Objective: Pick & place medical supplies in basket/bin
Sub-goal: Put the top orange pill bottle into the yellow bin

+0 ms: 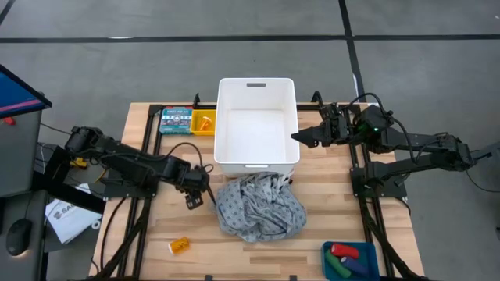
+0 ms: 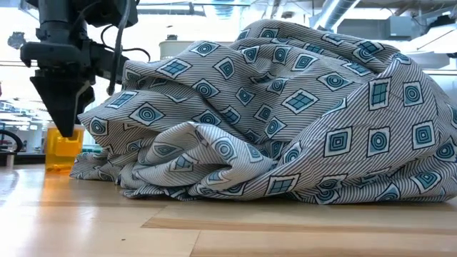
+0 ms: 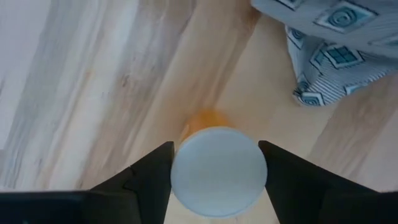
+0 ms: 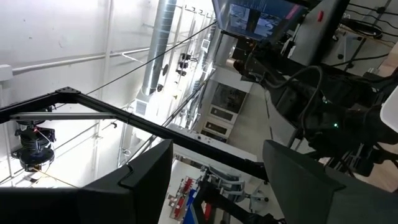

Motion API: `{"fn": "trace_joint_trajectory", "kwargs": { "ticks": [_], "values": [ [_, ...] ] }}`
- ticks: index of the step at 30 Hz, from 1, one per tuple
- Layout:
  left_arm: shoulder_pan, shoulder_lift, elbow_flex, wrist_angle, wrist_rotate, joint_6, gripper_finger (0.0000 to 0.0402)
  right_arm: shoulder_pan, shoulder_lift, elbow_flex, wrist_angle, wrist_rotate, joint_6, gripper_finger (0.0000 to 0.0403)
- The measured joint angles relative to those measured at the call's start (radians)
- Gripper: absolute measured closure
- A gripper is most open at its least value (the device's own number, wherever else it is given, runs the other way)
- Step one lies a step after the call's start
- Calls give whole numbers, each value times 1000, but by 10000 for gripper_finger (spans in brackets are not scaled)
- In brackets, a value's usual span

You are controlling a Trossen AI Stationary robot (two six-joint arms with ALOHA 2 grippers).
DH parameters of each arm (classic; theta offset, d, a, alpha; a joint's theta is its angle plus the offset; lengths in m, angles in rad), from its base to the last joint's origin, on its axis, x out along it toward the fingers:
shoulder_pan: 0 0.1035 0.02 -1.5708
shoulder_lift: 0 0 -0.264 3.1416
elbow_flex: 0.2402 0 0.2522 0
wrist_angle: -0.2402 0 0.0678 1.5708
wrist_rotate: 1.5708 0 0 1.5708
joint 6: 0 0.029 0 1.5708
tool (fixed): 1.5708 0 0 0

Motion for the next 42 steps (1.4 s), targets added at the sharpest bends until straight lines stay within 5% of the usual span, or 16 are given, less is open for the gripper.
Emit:
{"fn": "trace_joint_trajectory", "kwargs": {
  "ticks": [27, 42],
  "values": [
    [419, -283, 0, 0, -126, -8, 186, 0, 0, 0, 32, 1, -26, 158],
    [699, -244, 0, 349, -178, 27, 186, -16, 0, 0, 35, 3, -29, 158]
  ]
}}
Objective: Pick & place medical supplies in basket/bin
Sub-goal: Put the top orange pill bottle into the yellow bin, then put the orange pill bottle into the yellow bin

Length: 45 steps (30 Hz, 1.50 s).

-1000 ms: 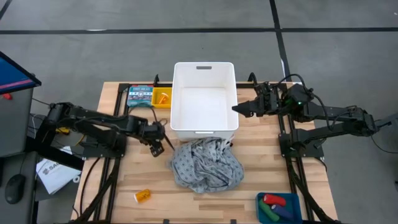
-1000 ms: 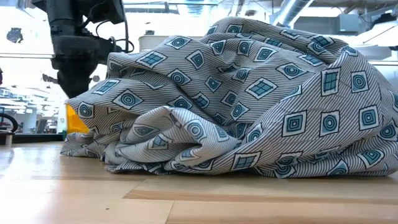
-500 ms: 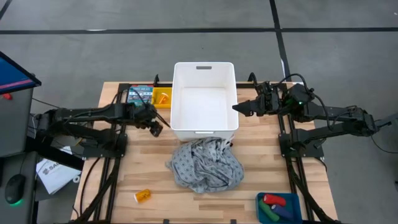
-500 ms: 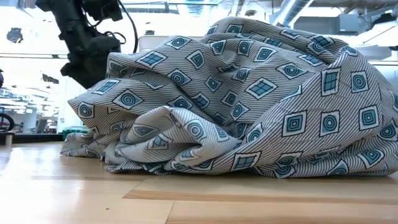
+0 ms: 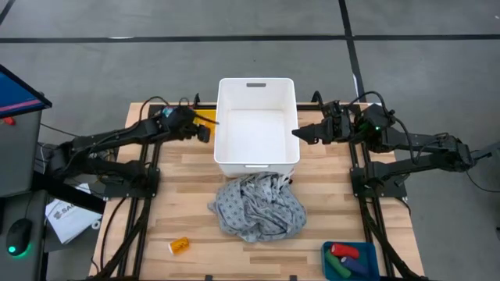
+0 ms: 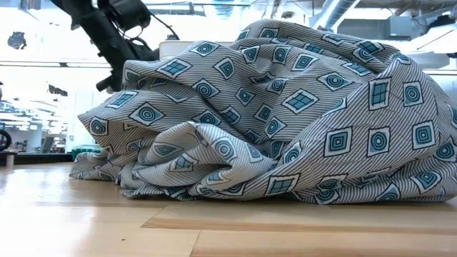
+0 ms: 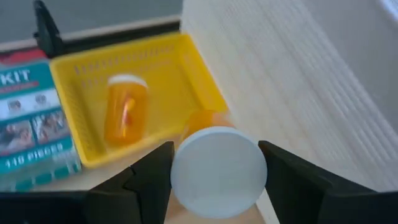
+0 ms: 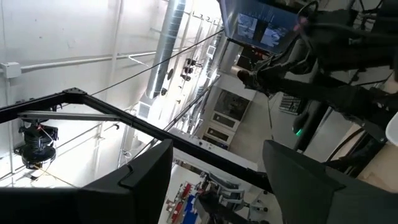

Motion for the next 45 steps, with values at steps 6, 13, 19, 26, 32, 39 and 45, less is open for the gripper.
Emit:
{"fn": "trace_joint_trajectory", "kwargs": {
  "ticks": [6, 13, 19, 26, 32, 39, 45],
  "values": [
    [87, 102, 0, 116, -8, 13, 188, -12, 0, 0, 0, -1, 0, 158],
    [169, 223, 0, 250, -7, 27, 190, -17, 0, 0, 0, -2, 11, 158],
    [214, 315, 0, 356, 11, 21, 191, -17, 0, 0, -1, -2, 20, 158],
    [232, 411, 0, 403, 30, 22, 191, -17, 0, 0, -9, -1, 21, 158],
    [232, 443, 0, 422, 30, 26, 179, -17, 0, 0, -13, 0, 26, 158],
    [232, 439, 0, 448, 18, 70, 157, -17, 0, 0, -14, 0, 27, 158],
    [232, 417, 0, 451, 18, 75, 161, -17, 0, 0, -15, 0, 28, 158]
  ]
}}
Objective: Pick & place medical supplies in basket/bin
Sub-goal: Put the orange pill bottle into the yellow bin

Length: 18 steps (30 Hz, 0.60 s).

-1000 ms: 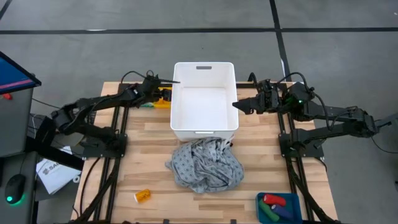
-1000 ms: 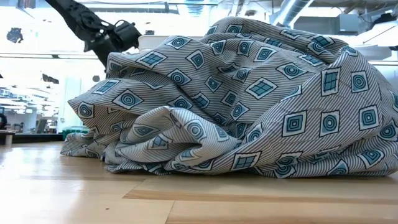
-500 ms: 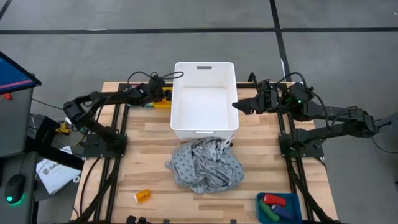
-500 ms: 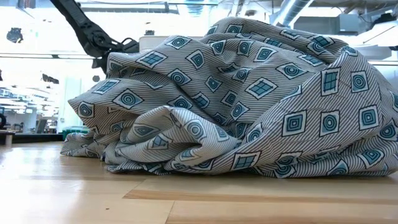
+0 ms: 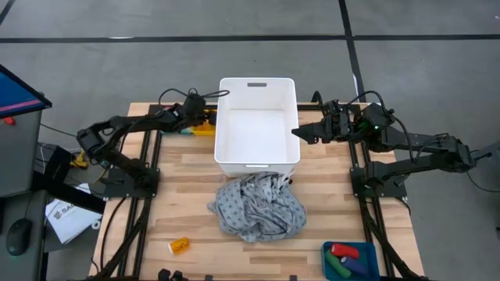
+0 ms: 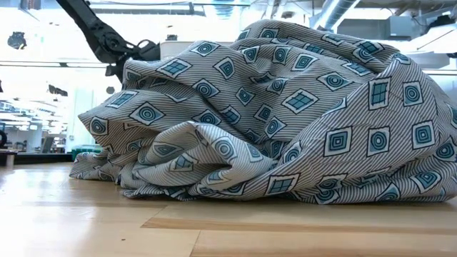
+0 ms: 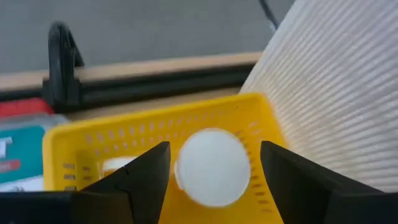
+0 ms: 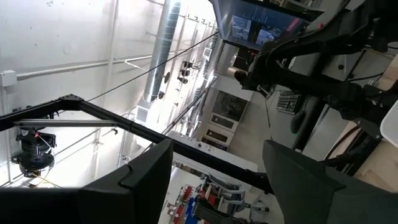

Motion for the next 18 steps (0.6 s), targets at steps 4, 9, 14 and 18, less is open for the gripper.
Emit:
{"fn": "trace_joint_trajectory", "kwargs": {
  "ticks": [4, 9, 14, 18],
  "values": [
    [0, -92, 0, -18, 10, 34, 163, 0, 0, 0, 0, 0, -1, 158],
    [-5, -306, 0, -137, 41, 58, 152, 2, 0, 0, 0, 0, -14, 158],
    [-9, -563, 0, -265, 130, 77, 133, 3, 0, 0, 6, 0, -27, 158],
    [-18, -751, 0, -261, 295, 65, 122, 3, 0, 0, 12, 0, -37, 158]
  ]
}}
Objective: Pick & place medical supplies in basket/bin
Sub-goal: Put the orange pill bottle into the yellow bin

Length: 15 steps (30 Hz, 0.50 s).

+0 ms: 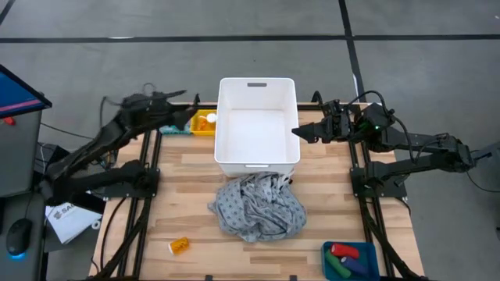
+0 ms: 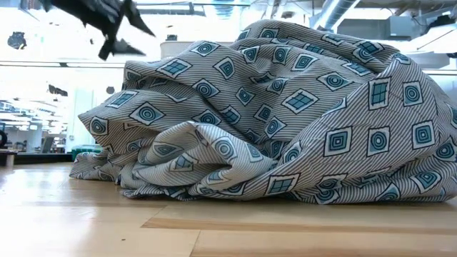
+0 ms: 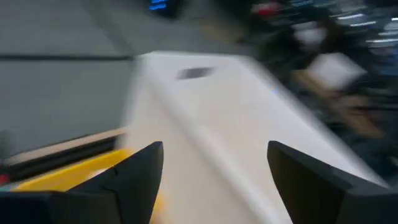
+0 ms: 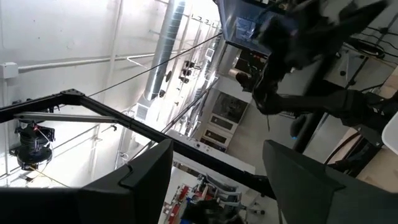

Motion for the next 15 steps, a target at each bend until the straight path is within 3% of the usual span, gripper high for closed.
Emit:
{"fn": "trace_joint_trajectory", "kwargs": {
  "ticks": [4, 7, 15],
  "values": [
    [-65, -123, 3, -15, 160, -20, 119, 0, 0, 0, 3, 0, -13, 158],
    [-148, -148, 47, -144, 167, -55, 119, -1, 0, 0, 3, 0, -15, 158],
    [-511, 9, 234, -488, 158, -69, 119, -9, 0, 0, 5, -1, 3, 158]
  ]
}}
